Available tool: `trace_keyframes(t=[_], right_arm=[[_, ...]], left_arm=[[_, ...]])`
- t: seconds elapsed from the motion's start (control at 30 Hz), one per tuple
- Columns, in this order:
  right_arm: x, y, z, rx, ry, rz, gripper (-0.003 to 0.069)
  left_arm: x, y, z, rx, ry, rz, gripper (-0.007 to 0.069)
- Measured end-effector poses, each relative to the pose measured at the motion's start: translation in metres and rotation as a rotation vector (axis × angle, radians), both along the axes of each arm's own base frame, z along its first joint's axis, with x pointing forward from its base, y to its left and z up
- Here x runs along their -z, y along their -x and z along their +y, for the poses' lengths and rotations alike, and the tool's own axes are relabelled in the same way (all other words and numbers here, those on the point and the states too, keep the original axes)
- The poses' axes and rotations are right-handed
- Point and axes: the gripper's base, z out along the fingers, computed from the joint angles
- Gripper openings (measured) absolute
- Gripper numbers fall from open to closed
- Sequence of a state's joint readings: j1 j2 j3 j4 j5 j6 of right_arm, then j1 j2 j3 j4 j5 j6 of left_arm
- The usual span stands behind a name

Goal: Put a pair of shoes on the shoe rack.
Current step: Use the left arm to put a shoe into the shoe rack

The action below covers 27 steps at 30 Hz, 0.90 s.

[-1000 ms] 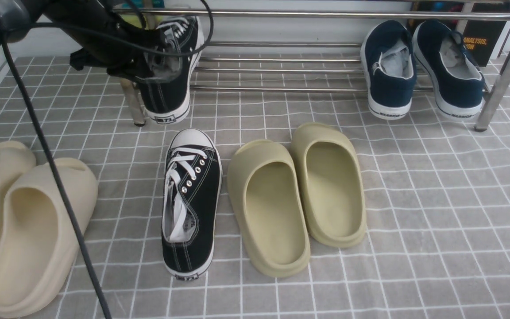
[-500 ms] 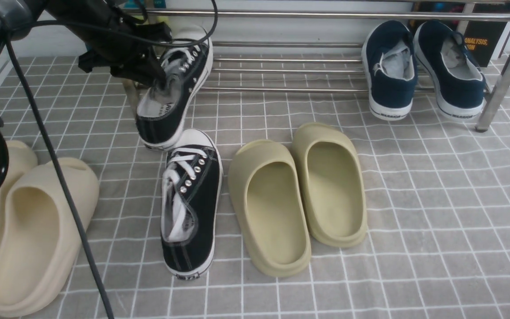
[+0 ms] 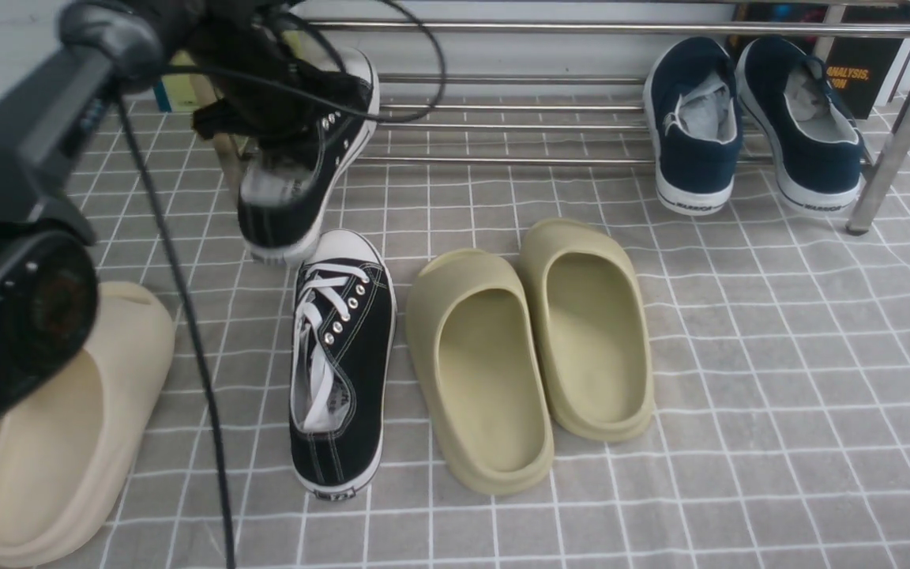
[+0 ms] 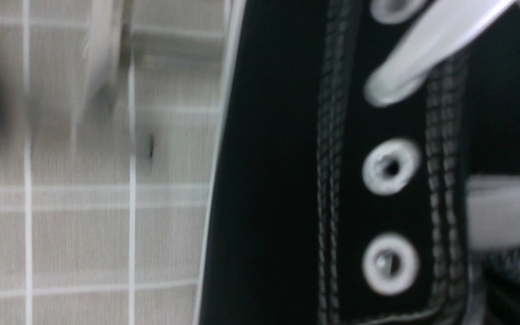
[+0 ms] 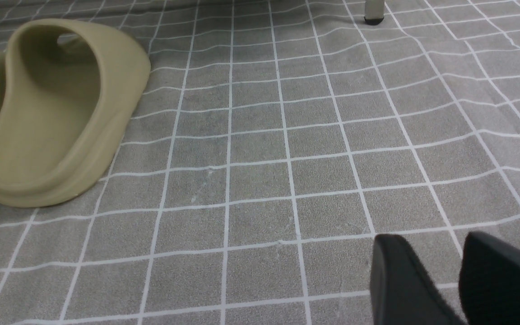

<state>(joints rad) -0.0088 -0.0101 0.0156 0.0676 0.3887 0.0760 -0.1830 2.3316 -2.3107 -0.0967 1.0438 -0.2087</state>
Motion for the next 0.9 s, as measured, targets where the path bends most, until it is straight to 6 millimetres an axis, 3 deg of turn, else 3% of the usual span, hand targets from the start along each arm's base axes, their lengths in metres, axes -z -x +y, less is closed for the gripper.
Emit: trace_keyframes(t=[0.5,0.73,0.83,0.9], right_arm=[[0.0,0.0,0.0,0.0,0.001,0.0,0.0239],[0.0,0.0,0.0,0.0,0.001,0.0,0.0239],[0.0,0.0,0.0,0.0,0.001,0.0,0.0239],[0.0,0.0,0.0,0.0,0.001,0.0,0.0239]], left_arm=[[-0.016,-0.021,-0.008,-0.077,-0.02,-0.326,-0.0011],[-0.017,-0.023,-0.008,-0.045,-0.054,-0.358,0.0175],[-0.016,-0.02,-0.007,-0.046,-0.063,-0.316,0.029],[-0.017,-0.016,-0.007,-0.049,-0.06,-0.278,0.0323]])
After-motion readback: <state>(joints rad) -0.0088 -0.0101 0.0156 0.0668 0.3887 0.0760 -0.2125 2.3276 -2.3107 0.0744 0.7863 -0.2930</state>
